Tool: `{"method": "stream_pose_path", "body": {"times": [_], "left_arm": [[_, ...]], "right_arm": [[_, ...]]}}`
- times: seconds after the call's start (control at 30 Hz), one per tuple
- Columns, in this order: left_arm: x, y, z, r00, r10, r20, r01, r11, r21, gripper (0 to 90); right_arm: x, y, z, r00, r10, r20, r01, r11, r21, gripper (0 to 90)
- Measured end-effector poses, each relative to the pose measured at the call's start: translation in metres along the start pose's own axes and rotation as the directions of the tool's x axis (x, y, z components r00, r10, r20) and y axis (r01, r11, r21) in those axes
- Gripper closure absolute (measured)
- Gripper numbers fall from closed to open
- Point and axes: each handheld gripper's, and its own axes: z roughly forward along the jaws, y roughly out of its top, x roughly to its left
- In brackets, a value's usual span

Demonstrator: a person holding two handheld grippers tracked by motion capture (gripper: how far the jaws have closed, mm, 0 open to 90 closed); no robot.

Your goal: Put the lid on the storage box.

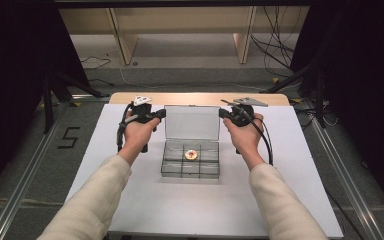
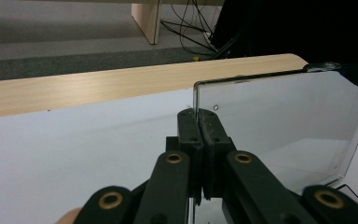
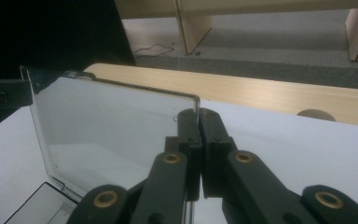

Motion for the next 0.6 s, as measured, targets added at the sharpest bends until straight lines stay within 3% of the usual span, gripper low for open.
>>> {"method": "stream_pose_path", "body": {"times": [0.5, 0.6], "left_arm": [[-0.008, -0.015, -0.023, 0.9971, 0.076, 0.011, -0.075, 0.9945, -0.073, 88.8], [-0.01, -0.019, -0.03, 0.9975, 0.07, 0.012, -0.069, 0.9944, -0.08, 88.4]], "right_arm": [[0.016, -0.014, -0.019, 0.9967, -0.071, 0.04, 0.074, 0.994, -0.077, 89.0], [0.019, -0.018, -0.023, 0.9955, -0.081, 0.049, 0.086, 0.992, -0.095, 89.1]]}}
